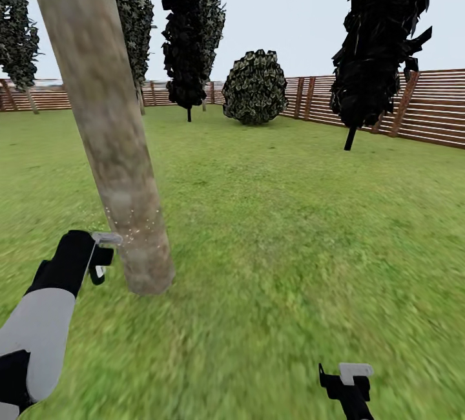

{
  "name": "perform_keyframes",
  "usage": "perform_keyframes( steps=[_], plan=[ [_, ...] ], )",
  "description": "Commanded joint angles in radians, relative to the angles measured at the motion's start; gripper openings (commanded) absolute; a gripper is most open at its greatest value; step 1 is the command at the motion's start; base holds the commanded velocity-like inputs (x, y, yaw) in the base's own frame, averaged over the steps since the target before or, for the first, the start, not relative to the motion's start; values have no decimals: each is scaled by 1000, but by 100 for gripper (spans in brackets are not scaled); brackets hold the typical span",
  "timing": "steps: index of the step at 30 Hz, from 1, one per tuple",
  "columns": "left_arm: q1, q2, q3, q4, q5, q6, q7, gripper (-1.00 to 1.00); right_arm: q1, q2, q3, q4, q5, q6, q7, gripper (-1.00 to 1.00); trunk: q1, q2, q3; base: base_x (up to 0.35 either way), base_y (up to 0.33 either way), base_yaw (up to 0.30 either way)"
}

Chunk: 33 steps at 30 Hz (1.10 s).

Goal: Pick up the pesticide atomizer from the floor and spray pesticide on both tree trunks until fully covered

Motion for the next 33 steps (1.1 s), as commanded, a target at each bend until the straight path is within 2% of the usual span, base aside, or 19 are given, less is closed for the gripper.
perform_keyframes(
  steps=[1, 2, 6, 8, 9, 13, 19, 33],
  plan=[
    [2, 23, 2, -3, 3, 5, -12, -100, -1, 0, -7, 1, 11, -3, -4, 100, 0, 0, -1, 0, 0, 0],
    [10, 39, -1, -5, 2, 6, -11, -100, -1, 0, -7, 1, 11, -3, -4, 100, 0, 0, -1, 0, 0, 0],
    [16, 41, 0, -6, 4, 6, -12, -100, -1, 1, -7, 1, 10, -3, -4, 100, 0, 0, -1, 0, 0, 0],
    [17, 22, -4, -6, 4, 6, -11, -100, -1, 2, -7, 1, 10, -3, -4, 100, 0, 0, -1, 135, -116, 100],
    [16, 3, -5, -6, 3, 6, -11, -100, -1, 3, -7, 0, 10, -3, -4, 100, 0, 0, -1, 200, -173, 225],
    [17, -21, -6, -5, 3, 6, -11, -100, -1, 2, -7, 0, 10, -3, -4, 100, 0, 0, -1, 201, -197, 153],
    [19, -24, -5, -4, 3, 4, -9, -100, -1, 2, -7, 0, 10, -3, -4, 100, 0, 0, -1, 148, -232, 10],
    [17, -21, -6, -4, -1, 4, -8, -100, -1, 2, -7, 1, 11, -3, -4, 100, 0, 0, -1, 5, -273, 0]
  ],
)
